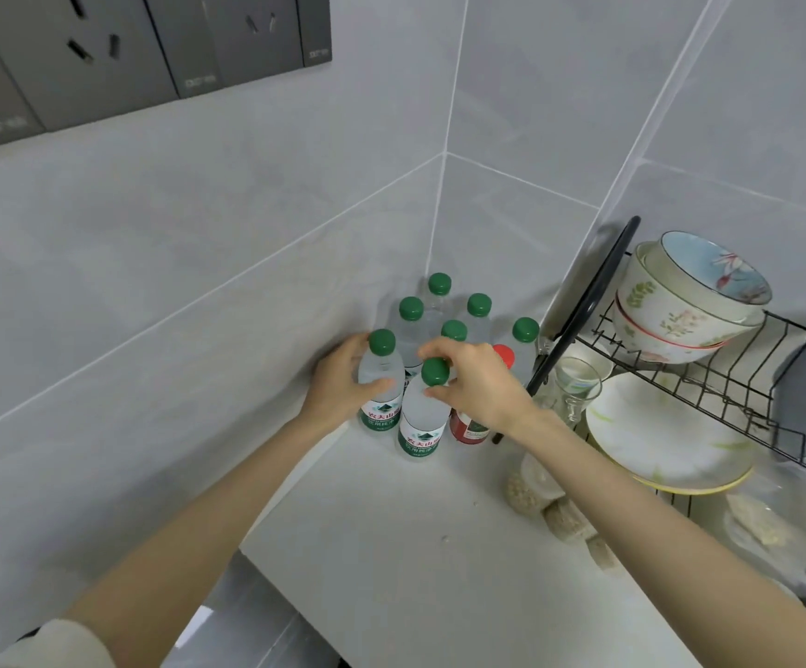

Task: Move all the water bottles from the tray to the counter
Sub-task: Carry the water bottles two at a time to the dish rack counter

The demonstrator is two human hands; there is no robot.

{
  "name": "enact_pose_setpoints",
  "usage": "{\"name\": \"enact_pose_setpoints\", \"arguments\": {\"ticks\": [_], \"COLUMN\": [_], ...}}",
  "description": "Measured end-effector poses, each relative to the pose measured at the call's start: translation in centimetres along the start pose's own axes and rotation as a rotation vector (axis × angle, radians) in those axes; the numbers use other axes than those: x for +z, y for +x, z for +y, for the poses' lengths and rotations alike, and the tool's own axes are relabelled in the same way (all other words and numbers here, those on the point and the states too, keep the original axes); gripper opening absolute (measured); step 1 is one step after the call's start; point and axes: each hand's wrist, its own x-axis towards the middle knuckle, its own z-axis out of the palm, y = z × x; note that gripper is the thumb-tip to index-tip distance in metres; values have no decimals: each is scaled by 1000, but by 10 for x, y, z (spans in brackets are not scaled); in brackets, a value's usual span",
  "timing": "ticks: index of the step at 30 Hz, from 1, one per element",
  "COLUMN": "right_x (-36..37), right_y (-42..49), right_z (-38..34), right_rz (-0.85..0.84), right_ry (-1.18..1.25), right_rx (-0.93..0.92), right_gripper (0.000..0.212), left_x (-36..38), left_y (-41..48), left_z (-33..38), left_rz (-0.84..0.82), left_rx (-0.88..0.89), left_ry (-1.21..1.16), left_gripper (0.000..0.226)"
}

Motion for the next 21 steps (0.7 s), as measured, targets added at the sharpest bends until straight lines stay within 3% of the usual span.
{"name": "enact_pose_setpoints", "arguments": {"ticks": [4, 9, 15, 21], "right_x": [-4, 7, 17, 18], "right_y": [3, 2, 2, -3], "right_z": [-5, -12, -14, -6], "right_rz": [-16, 80, 211, 186], "right_ry": [-43, -71, -6, -22], "right_rx": [-13, -20, 26, -23], "right_gripper": [28, 17, 17, 31], "left_x": [-2, -4, -4, -10], "left_y": [-1, 2, 3, 6], "left_z": [6, 14, 12, 20], "left_rz": [-5, -31, -33, -45], "left_rx": [3, -6, -14, -53], "left_ry": [-7, -26, -39, -27], "left_gripper": [46, 43, 44, 44]}}
